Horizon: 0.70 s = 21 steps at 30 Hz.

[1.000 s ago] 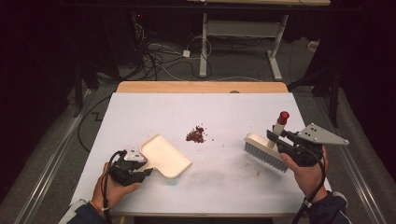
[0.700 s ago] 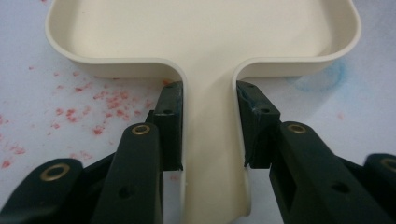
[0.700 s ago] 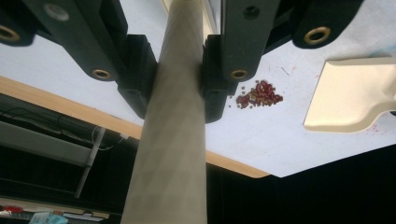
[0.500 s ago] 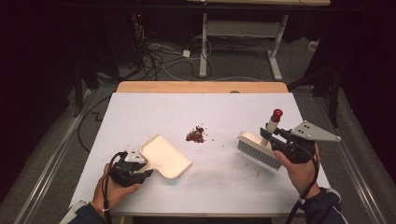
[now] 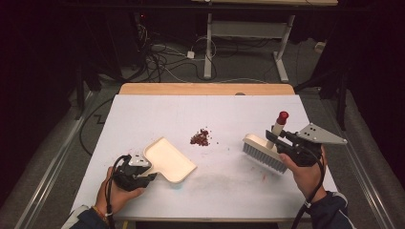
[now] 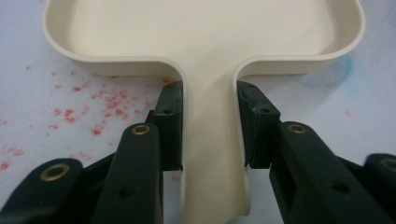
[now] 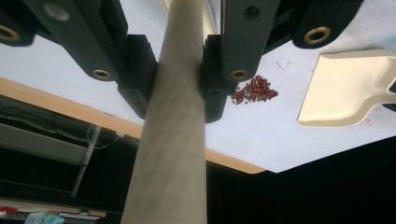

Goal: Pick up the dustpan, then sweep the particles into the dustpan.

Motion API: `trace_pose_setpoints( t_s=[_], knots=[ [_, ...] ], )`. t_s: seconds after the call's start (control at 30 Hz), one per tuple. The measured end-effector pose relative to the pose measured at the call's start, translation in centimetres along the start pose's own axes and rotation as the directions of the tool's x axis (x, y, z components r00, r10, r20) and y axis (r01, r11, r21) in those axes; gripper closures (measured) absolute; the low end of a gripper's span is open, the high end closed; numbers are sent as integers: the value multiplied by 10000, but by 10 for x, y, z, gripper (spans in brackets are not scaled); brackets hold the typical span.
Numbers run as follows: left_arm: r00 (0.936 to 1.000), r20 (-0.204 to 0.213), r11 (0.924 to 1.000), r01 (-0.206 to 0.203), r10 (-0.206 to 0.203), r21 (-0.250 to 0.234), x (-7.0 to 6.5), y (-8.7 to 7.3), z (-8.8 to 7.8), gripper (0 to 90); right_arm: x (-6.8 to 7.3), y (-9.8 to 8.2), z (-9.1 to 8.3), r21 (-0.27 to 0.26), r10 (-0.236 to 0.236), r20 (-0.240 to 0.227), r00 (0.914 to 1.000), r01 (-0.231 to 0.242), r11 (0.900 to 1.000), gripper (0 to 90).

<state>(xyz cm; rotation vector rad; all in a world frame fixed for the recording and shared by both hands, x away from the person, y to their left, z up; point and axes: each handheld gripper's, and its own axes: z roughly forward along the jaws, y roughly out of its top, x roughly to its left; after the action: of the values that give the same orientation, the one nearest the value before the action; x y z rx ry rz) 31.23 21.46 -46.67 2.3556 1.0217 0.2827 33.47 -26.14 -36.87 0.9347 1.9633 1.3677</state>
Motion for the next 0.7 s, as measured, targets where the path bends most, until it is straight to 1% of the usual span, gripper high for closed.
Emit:
trace_pose_setpoints(
  t_s=[0.07,0.1,0.13,0.2,0.33,0.37,0.47,0.5,0.57,0.6,0.7],
  knots=[
    [10000,3,10000,-2,2,3,0,0,1,638,0,0,1,5,131,-25,9999,-131,9999,704],
    [10000,6,10000,-2,2,17,0,0,1,638,-1,0,2,-12,193,-129,9997,-193,9998,704],
    [10000,13,10000,-15,15,24,0,0,1,638,-2,1,3,-48,425,-319,9986,-426,9991,704],
    [10000,-5,10000,-20,20,21,0,0,1,637,-2,1,4,-81,447,-361,9983,-450,9990,704],
    [10000,-40,10000,-38,38,58,-1,-1,1,638,1,3,8,-54,341,-377,9987,-343,9994,705],
    [10000,-36,10000,-28,28,58,-1,0,1,637,2,4,12,-76,334,-501,9982,-338,9994,705],
    [10000,-6,10000,26,-26,70,-1,-1,2,638,4,4,15,-68,273,-566,9980,-277,9996,705],
    [10000,-2,10000,14,-14,96,0,-1,3,637,6,6,19,-76,159,-671,9976,-164,9998,705],
    [10000,0,9999,39,-39,118,-1,-1,2,638,8,7,25,-68,74,-751,9972,-79,9999,705],
    [10000,-6,9999,46,-46,125,-1,-1,2,638,8,7,25,-68,74,-751,9972,-79,9999,705],
    [10000,-37,9999,69,-69,130,-2,-1,3,638,9,9,35,-25,-6,-759,9971,4,10000,705]
  ],
)
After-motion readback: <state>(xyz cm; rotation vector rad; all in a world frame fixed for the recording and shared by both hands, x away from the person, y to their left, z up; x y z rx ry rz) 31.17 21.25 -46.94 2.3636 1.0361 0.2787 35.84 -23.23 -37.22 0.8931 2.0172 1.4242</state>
